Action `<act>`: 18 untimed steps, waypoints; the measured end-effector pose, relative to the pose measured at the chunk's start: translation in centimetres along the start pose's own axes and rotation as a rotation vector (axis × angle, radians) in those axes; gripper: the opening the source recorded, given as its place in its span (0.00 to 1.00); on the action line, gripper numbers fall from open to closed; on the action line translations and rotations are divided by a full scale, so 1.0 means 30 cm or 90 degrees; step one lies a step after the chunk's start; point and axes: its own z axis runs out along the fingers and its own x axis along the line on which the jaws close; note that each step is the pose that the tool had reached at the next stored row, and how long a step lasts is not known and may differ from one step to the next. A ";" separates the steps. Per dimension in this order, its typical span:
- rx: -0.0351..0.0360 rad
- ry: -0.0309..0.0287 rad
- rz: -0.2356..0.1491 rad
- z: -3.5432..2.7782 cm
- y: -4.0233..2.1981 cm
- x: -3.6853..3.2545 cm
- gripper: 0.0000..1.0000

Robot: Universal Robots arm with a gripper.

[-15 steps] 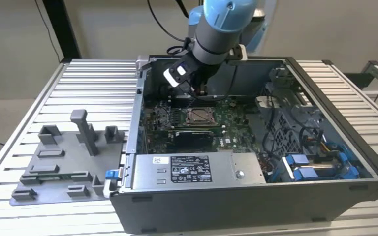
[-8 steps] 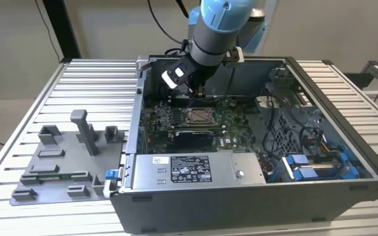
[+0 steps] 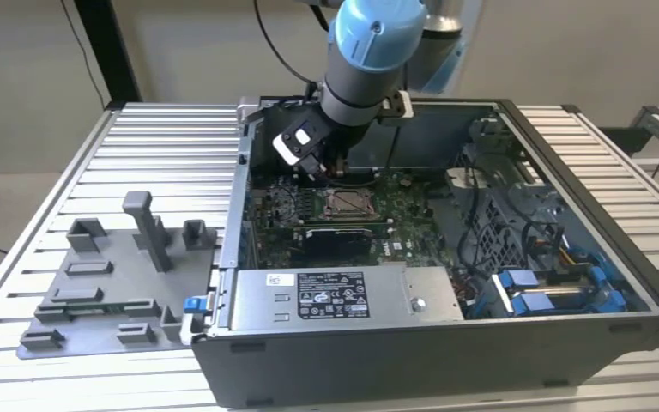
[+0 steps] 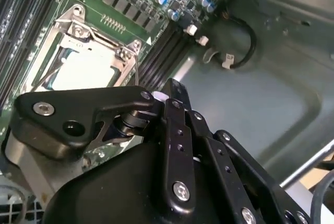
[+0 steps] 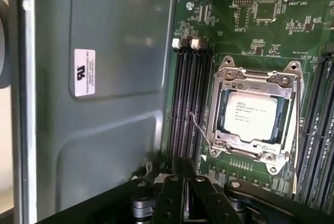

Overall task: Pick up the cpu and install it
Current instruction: 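Install the second cpu locking lever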

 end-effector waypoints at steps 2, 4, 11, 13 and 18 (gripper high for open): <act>0.0004 0.0000 -0.001 0.010 0.000 -0.007 0.00; 0.0007 -0.0001 -0.001 0.020 0.000 -0.014 0.00; 0.0009 0.0000 -0.002 0.057 0.002 -0.034 0.00; 0.0008 0.0000 -0.002 0.068 0.003 -0.040 0.00; 0.0007 -0.0001 -0.002 0.091 0.007 -0.047 0.00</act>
